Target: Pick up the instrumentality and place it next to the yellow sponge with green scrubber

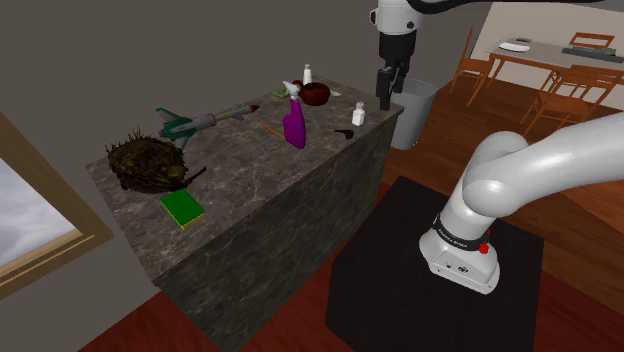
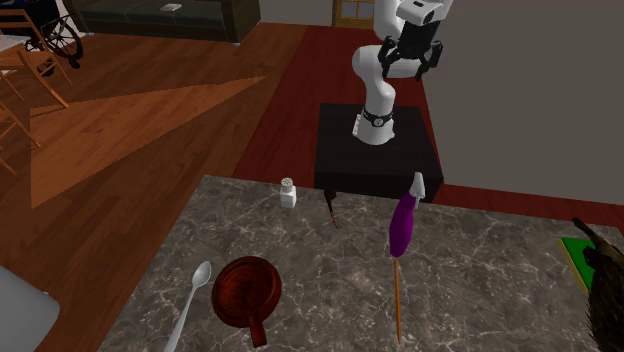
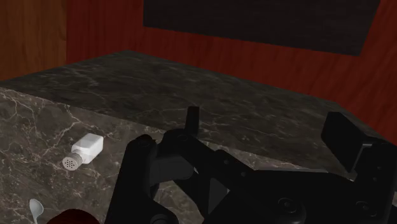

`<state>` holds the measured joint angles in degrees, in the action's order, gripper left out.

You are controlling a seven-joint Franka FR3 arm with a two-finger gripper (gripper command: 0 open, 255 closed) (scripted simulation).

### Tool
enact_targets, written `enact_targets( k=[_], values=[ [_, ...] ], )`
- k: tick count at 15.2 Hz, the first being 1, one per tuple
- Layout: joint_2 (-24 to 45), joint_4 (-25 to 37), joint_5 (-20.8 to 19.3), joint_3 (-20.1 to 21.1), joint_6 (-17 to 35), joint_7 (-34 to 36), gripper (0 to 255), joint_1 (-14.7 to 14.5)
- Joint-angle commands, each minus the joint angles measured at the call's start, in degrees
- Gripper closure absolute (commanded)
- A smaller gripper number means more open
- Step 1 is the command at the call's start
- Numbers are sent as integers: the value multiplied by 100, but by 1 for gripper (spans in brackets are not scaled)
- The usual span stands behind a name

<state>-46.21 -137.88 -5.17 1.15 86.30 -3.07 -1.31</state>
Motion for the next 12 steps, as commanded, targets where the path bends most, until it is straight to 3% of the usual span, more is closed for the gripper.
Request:
enact_targets(
  k=[1,12],
  values=[
    [0,0,0,0,0,0,0,0],
    [1364,82,-586,-1278,1610,-1261,0,328]
  ],
)
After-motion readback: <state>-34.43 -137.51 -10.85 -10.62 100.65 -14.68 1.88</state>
